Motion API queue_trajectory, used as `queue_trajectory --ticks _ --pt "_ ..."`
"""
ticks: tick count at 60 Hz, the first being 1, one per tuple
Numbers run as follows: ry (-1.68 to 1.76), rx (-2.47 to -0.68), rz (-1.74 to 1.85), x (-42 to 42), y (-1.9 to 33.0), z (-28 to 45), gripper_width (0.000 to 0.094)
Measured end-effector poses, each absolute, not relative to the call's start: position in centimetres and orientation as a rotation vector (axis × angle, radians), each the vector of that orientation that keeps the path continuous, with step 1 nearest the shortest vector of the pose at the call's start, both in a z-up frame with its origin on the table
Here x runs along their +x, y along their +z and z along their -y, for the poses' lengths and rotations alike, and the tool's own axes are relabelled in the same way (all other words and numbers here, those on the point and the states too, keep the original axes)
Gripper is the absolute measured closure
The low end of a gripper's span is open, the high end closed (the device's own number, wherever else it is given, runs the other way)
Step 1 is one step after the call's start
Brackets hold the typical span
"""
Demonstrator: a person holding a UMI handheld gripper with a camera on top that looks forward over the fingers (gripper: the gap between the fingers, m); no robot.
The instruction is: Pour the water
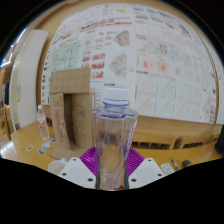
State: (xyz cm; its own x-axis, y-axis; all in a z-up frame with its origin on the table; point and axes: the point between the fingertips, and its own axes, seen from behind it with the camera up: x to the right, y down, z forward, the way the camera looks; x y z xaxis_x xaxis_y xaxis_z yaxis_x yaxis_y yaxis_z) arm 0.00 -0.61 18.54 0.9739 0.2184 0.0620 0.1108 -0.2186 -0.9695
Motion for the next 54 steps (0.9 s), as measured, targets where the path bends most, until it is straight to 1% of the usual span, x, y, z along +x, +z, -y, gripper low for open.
queue_trajectory --ticks 10,14,15,17,18,23,29,31,32,37,39,40,43,54 --pt "0.115 -1.865 0.233 0.1 11.8 -0.3 0.0625" --pt "0.127 -1.929 0.213 0.6 8.7 0.2 0.0624" --pt "0.142 -1.868 0.202 0.5 9.8 -0.1 0.062" --pt "0.132 -1.867 0.21 0.5 9.2 0.2 0.0617" --pt "0.138 -1.844 0.214 0.4 9.5 0.1 0.0588" --pt "0.118 -1.843 0.212 0.5 9.5 0.3 0.0558" --pt "0.118 -1.871 0.186 0.6 9.2 -0.1 0.0434" --pt "0.12 -1.894 0.172 0.6 9.0 -0.2 0.0414" --pt "0.12 -1.913 0.165 0.8 8.8 0.0 0.0379" --pt "0.12 -1.988 0.125 1.3 8.2 1.2 0.0073" --pt "0.11 -2.005 0.109 1.5 8.2 1.9 0.0115" --pt "0.102 -2.013 0.105 1.9 8.5 2.3 0.0117" --pt "0.077 -2.025 0.102 2.2 9.2 3.8 0.0077" --pt "0.047 -2.062 0.095 0.9 12.0 12.9 0.0086"
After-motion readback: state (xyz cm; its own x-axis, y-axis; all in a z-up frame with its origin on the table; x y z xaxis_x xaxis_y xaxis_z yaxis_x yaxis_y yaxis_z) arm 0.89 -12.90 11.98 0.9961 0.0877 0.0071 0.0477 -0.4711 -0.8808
